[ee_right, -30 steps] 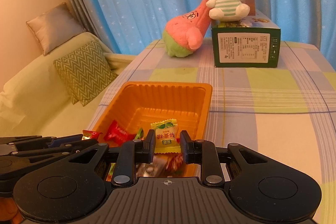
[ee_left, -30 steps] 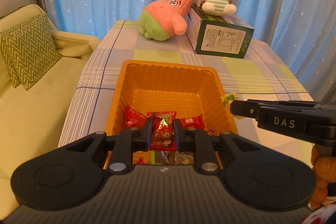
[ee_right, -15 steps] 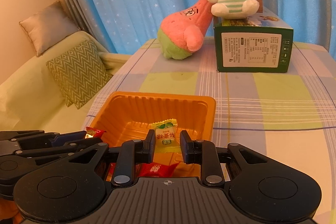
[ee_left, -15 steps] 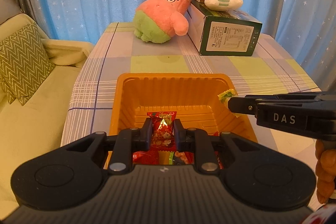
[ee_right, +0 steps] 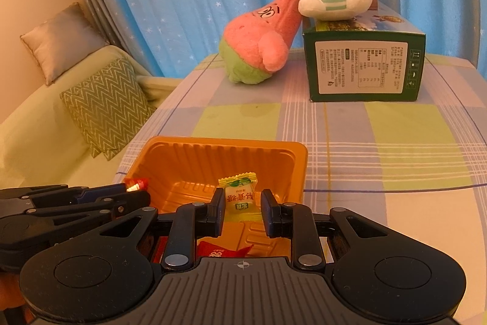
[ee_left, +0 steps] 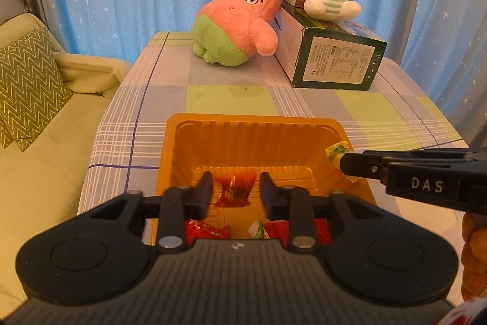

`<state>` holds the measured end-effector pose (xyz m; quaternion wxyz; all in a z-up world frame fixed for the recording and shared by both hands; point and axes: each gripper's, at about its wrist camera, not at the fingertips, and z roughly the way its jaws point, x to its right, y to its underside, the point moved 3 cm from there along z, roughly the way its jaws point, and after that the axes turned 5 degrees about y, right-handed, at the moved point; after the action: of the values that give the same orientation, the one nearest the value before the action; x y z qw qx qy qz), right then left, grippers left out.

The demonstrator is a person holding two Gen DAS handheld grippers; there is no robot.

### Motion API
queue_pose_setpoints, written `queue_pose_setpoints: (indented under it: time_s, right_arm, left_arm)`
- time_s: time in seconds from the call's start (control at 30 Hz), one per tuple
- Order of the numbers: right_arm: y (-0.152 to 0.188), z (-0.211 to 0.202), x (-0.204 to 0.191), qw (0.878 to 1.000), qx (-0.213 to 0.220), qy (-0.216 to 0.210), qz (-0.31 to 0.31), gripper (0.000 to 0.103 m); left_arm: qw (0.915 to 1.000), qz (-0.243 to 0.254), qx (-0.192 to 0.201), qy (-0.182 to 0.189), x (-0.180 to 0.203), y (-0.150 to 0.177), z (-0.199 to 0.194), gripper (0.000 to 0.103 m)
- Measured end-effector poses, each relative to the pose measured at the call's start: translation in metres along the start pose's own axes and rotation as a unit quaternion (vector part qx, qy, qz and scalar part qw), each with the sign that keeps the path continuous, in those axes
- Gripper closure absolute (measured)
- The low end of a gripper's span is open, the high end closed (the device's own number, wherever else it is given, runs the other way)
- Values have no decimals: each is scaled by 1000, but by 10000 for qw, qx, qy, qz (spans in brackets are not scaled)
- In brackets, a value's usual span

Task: Organize snacks
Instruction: 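Open the left tool to drop the red candy while the right tool drops the yellow candy into the tray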

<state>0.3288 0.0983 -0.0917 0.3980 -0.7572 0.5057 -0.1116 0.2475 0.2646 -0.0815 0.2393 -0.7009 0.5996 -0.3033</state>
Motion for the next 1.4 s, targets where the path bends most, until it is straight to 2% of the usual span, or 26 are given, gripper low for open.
queue_pose_setpoints:
  time_s: [0.33, 0.8, 0.9, 0.97, 1.0, 1.03, 1.07, 1.1, 1.4]
  right_arm:
    - [2, -3, -4, 9999, -29, -109, 40, 78]
    - [-6, -4, -19, 9998, 67, -184, -11, 78]
    - [-6, 0, -21, 9996, 80, -286, -36, 78]
    - [-7, 4, -23, 9989, 45, -461, -1, 77]
    - [-8, 6, -22, 9987, 25, -510, 84, 76]
    - [-8, 7, -19, 9983, 16, -537, 209, 61]
    - [-8, 6, -14, 9979, 47, -540, 352, 38]
    - [-8, 3, -11, 9976, 124, -528, 438, 33]
    - [11, -24, 7, 9985, 95, -203, 501, 32]
  left_arm:
    - [9997, 164, -92, -177, 2, 10, -14, 69]
    - [9996, 220, -76, -167, 1, 13, -22, 68]
    - [9996, 218, -84, -163, 1, 13, -22, 65]
    - [9997, 201, -67, -107, 0, 15, -22, 55]
    - [9997, 206, -68, -118, 0, 16, -23, 53]
    - [9996, 224, -61, -137, 0, 18, -23, 49]
    - [9996, 244, -53, -151, 0, 19, -24, 44]
    - [9995, 252, -46, -169, 0, 21, -25, 42]
    - [9995, 194, 43, -232, 6, 31, -45, 15]
